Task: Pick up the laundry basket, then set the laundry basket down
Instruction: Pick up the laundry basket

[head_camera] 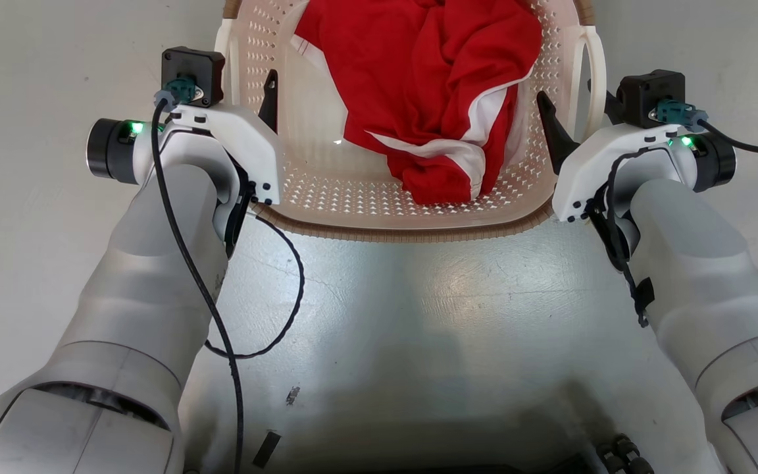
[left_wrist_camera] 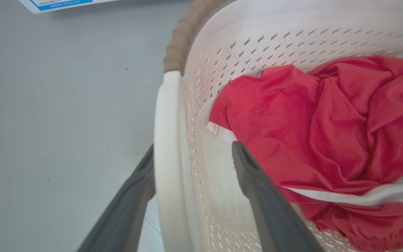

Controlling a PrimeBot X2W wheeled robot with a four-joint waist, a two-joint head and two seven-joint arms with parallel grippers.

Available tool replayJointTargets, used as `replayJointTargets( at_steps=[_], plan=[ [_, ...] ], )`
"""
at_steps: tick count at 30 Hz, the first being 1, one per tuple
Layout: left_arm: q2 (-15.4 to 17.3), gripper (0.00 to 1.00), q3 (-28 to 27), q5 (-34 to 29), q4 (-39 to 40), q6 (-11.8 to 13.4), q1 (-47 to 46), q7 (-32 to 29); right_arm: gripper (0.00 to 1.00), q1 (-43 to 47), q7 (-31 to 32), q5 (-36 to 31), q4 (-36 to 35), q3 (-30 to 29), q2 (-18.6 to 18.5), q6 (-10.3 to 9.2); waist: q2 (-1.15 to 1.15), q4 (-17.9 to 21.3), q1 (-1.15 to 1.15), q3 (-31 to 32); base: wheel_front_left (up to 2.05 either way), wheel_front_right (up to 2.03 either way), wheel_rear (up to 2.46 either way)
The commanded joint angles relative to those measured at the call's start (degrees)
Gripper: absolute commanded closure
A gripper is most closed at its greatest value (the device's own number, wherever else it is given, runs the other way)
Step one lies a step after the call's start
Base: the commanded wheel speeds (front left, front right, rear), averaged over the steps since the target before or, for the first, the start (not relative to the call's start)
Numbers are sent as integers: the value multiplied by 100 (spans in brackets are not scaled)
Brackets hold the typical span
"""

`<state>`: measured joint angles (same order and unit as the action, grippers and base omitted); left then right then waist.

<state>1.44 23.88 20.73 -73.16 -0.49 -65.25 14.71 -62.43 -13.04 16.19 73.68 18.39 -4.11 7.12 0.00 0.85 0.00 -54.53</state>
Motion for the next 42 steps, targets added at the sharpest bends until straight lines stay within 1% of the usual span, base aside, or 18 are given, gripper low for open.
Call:
replayJointTargets(
  at_steps=[1, 2, 6, 7, 9, 10, 11, 12, 13, 15, 19, 23, 28, 30, 35, 42],
  plan=[
    [143, 0, -59, 31, 22, 60, 27, 29, 0, 177, 10, 57, 4, 42, 124, 36, 0, 0, 0, -1, 0, 0, 0],
    [143, 2, -52, 33, 16, 60, 27, 29, 0, 178, 11, 57, 7, 39, 124, 36, 0, 1, 0, -3, 0, 0, 0],
    [146, 1, -28, 35, 1, 62, 21, 29, 0, 176, 11, 67, 14, 37, 124, 36, 0, 4, 0, -20, 0, 0, 0],
    [146, 4, -20, 34, -2, 62, 17, 29, 0, 173, 10, 70, 16, 37, 124, 36, 0, 3, 0, -25, 0, 0, 0],
    [146, 4, -7, 37, -7, 61, 12, 29, 0, 172, -7, 73, 17, 54, 124, 36, 0, -4, 0, -33, 0, 0, 0],
    [146, 4, -2, 39, -8, 62, 12, 29, 21, 170, -21, 76, 18, 64, 124, 36, 0, -7, 0, -34, 0, 0, 0],
    [146, 4, 7, 36, -11, 75, 17, 29, 100, 180, -21, 77, 18, 97, 124, 36, 0, -12, 0, -29, 0, 0, 0],
    [146, 4, 45, 2, -13, 94, 18, 29, 100, 181, -43, 90, 17, 106, 124, 36, 0, -10, 0, -24, 0, 0, 0],
    [146, 100, 85, -25, -21, 99, 30, 17, 100, 185, -61, 106, 17, 105, 124, 36, 0, -10, 0, -14, 0, 0, 0],
    [148, 100, 106, -9, -31, 20, 52, 9, 100, 210, -59, 122, 18, 136, 124, 36, 0, -14, 0, 11, 0, 0, 0],
    [149, 100, 131, 15, -46, 37, 136, 13, 100, 293, -39, 173, 21, 174, 124, 36, 0, -33, 0, 121, 0, 0, 0],
    [147, 100, 145, 70, -58, 52, 273, 13, 100, 411, 112, 271, 23, 279, 124, 36, 0, -23, 0, 273, 0, 0, 0],
    [147, 100, 163, 137, -70, 63, 523, -54, 100, 656, 332, 440, -14, 557, 124, 36, 0, 15, 0, 586, 0, 0, 0],
    [156, 100, 191, 132, -73, 113, 619, -107, 100, 781, 441, 517, -62, 688, 124, 36, 0, 37, 0, 732, 0, 0, 0],
    [188, 100, 233, 161, -77, 203, 1010, -208, 100, 1219, 770, 807, -252, 1035, 124, 36, 0, 162, 0, 1279, 0, 0, 0],
    [229, 100, 284, 230, -78, 271, 1734, -376, 100, 1960, 1322, 1375, -599, 1608, 124, 36, 0, 426, 0, 2279, 0, 0, 0]
  ],
)
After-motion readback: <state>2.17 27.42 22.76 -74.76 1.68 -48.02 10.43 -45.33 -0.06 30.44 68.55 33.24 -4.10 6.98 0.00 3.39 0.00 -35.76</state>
